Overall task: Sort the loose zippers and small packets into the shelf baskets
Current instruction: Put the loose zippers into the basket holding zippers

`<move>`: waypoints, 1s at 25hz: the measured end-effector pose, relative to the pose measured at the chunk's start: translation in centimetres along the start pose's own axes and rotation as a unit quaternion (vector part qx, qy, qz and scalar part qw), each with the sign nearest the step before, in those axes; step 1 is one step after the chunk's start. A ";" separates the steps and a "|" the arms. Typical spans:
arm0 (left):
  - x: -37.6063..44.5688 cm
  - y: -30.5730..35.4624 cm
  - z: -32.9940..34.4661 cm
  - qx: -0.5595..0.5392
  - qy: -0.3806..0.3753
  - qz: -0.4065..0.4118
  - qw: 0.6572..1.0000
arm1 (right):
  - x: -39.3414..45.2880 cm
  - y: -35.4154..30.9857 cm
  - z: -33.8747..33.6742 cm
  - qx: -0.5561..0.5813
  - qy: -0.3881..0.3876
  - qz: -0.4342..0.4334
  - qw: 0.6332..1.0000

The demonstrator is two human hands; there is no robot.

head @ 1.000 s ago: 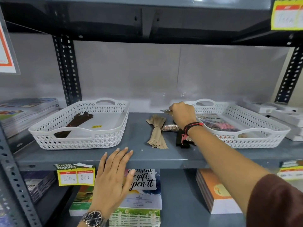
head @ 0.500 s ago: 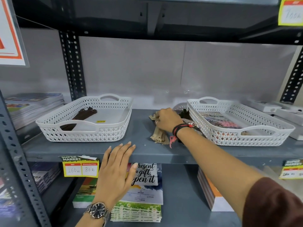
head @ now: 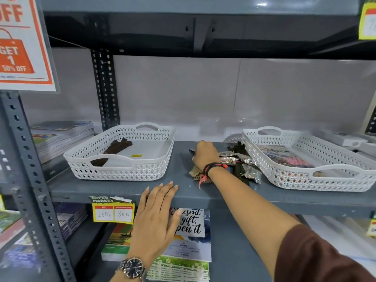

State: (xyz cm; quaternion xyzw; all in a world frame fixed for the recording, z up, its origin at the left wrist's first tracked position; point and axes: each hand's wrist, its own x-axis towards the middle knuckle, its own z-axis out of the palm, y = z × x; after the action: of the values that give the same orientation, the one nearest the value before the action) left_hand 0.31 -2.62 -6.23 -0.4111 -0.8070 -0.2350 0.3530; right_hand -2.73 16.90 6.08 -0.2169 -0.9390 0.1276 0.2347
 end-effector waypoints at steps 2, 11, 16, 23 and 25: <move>0.0 0.1 0.1 0.001 0.000 -0.003 1.000 | 0.3 -0.9 0.3 0.053 0.018 -0.004 0.998; 0.0 0.1 -0.1 0.010 -0.013 0.001 1.000 | 0.3 -1.3 1.7 0.051 -0.018 -0.045 0.998; 0.0 0.1 0.1 -0.004 -0.002 0.000 1.000 | 1.3 4.7 -3.7 -0.046 0.029 -0.014 0.998; 0.0 0.2 0.2 -0.010 0.011 0.006 1.000 | 0.0 8.3 -5.1 -0.221 -0.020 -0.004 0.975; 0.0 0.2 0.1 -0.010 0.006 0.008 1.000 | -0.1 8.0 -4.9 -0.251 -0.020 -0.003 0.968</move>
State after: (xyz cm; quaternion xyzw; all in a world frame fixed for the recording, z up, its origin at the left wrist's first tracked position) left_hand 0.45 -2.43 -6.27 -0.4195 -0.7990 -0.2429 0.3558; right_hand 2.52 24.49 7.52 -0.2631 -0.9461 -0.1091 0.1545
